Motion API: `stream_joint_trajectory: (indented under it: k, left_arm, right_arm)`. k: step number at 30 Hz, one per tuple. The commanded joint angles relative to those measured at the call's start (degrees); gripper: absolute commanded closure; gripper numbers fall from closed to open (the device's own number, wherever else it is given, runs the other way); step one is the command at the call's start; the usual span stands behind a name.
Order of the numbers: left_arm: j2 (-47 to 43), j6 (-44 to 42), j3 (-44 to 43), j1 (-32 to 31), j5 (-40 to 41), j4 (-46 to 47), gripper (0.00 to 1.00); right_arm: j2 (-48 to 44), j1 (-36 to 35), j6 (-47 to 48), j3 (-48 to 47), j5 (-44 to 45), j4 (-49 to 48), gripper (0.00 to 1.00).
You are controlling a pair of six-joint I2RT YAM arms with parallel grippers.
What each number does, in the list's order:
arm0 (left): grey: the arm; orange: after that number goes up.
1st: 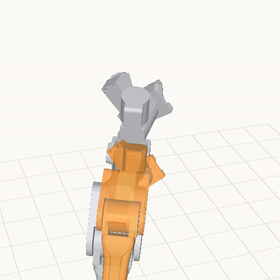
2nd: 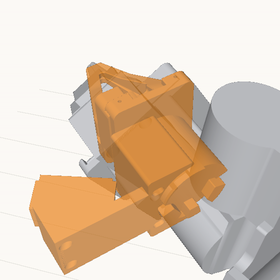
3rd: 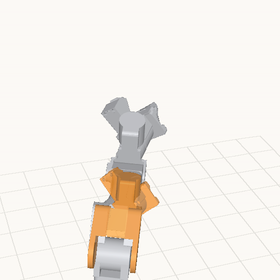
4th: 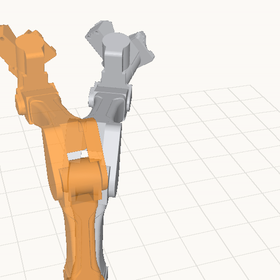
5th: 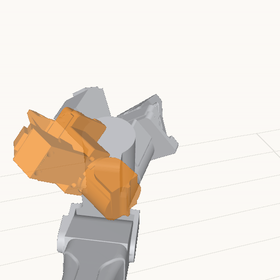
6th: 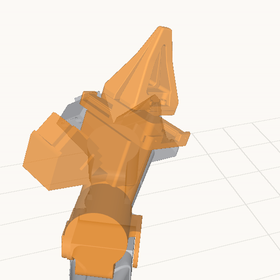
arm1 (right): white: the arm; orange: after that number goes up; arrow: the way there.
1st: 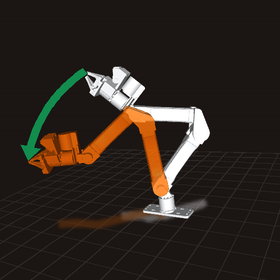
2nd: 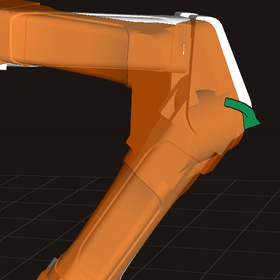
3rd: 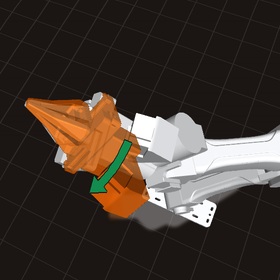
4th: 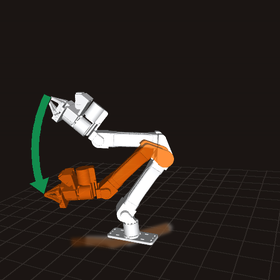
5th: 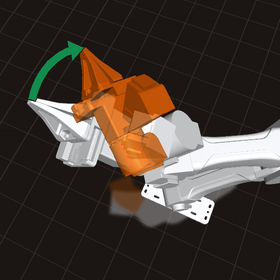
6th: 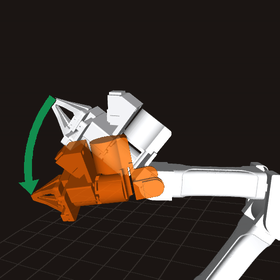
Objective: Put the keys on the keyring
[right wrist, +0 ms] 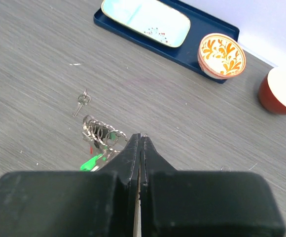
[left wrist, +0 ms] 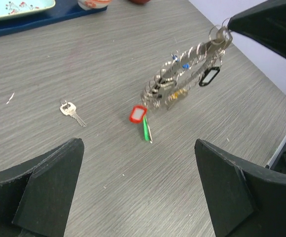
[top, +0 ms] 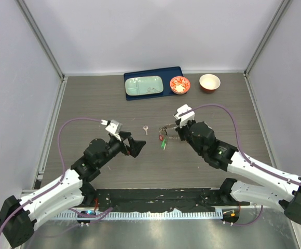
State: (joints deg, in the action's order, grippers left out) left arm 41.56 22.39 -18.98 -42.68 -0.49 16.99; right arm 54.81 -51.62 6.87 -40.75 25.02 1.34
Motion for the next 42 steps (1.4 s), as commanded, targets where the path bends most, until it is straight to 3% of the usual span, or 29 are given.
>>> stream_joint_trajectory:
  k: [1, 12, 26, 30, 31, 35, 37, 42]
  left_arm:
    - [-1.39, 2.39, -1.67, 0.05, 1.28, -1.53, 0.0]
    - [-3.51, 3.89, -0.44, 0.14, 2.16, -2.93, 0.0]
    - [4.66, 8.28, -0.97, 0.05, -1.88, -0.73, 0.0]
    - [7.21, 8.28, -1.58, 0.05, -2.32, -0.82, 0.0]
    - [7.83, 8.11, -1.93, -0.04, -2.15, -0.82, 0.0]
    - [10.64, 7.67, -2.81, 0.05, -1.97, -0.91, 0.0]
    - [12.13, 7.67, -3.16, 0.05, -1.97, -1.35, 0.0]
    - [14.51, 7.93, -4.66, 0.05, -2.14, -2.31, 0.0]
  right_arm:
    - [0.04, 0.11, -0.72, -2.67, 0.92, -8.38, 0.99]
    - [-1.63, -0.06, -9.5, 3.65, -19.72, -1.52, 0.99]
    - [0.04, -0.86, -27.43, 14.65, -32.31, 3.31, 0.98]
    - [0.39, -0.86, -28.49, 14.65, -29.95, 5.85, 0.82]
    - [0.04, -0.94, -28.67, 14.39, -29.07, 6.3, 0.69]
    - [-1.19, -0.77, -28.41, 11.14, -21.44, 10.42, 0.42]
    - [-0.93, 0.19, -28.23, 8.51, -15.45, 14.46, 0.36]
    - [0.74, 6.25, -29.37, 7.35, -9.46, 17.82, 0.37]
